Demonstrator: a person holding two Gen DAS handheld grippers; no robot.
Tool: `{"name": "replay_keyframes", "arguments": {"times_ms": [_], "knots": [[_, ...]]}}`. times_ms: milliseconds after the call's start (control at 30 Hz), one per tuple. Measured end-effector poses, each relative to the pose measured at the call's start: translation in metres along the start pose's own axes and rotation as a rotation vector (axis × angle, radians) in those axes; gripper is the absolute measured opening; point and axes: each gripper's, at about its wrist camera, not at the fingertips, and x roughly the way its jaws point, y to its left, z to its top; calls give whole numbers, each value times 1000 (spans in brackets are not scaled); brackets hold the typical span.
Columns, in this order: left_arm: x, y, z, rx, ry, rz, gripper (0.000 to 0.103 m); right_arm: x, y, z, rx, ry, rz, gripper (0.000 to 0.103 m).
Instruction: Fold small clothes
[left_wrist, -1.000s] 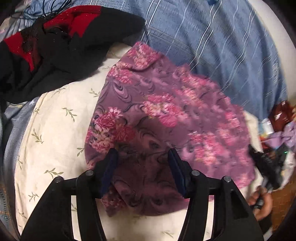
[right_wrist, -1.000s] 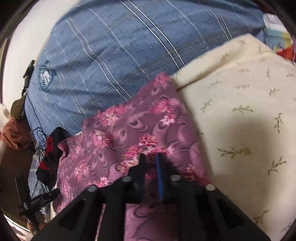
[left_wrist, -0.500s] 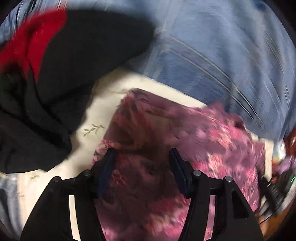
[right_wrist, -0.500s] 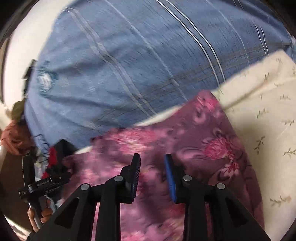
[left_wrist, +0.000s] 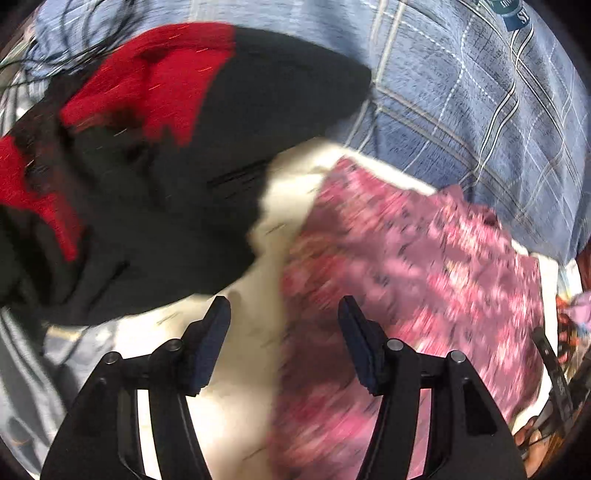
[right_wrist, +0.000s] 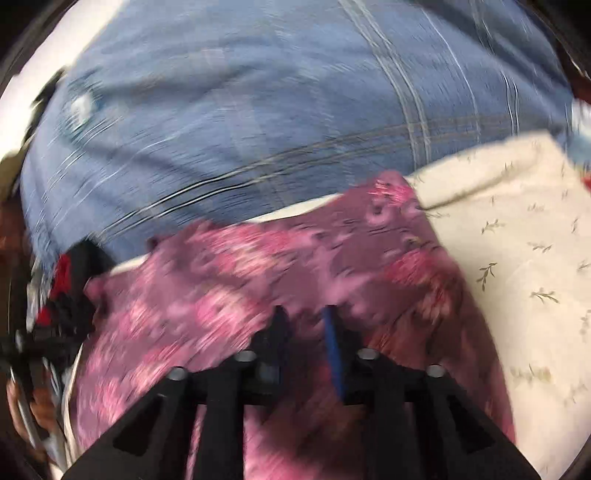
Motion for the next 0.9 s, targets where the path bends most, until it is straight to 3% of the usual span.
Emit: {"name": "replay_keyframes", "arguments": {"times_ms": [133, 300, 433, 500, 533, 667, 767, 900], "knots": [[-2, 21, -22, -12, 100, -82, 60, -22, 66, -44, -152, 27, 93, 46], [-9, 33, -42, -9, 148, -177, 63, -26, 169, -111, -490, 103, 156, 55], [-10, 34, -52, 10, 226, -267, 66, -28, 237, -155, -769, 71, 128, 69], [-17, 33, -58, 18, 224, -282, 66, -25, 257, -165, -856, 38, 76, 70], [-21, 37, -62, 2, 226, -323, 66, -21, 262, -165, -875, 35, 57, 70], [-31, 50, -90, -96, 226, -510, 74, -11, 245, -149, -824, 70, 3, 69], [-29, 42, -117, -98, 224, -558, 75, -19, 201, -136, -700, 94, -12, 69], [-40, 51, -130, -129, 154, -571, 76, -47, 116, -118, -445, 96, -25, 69]]}}
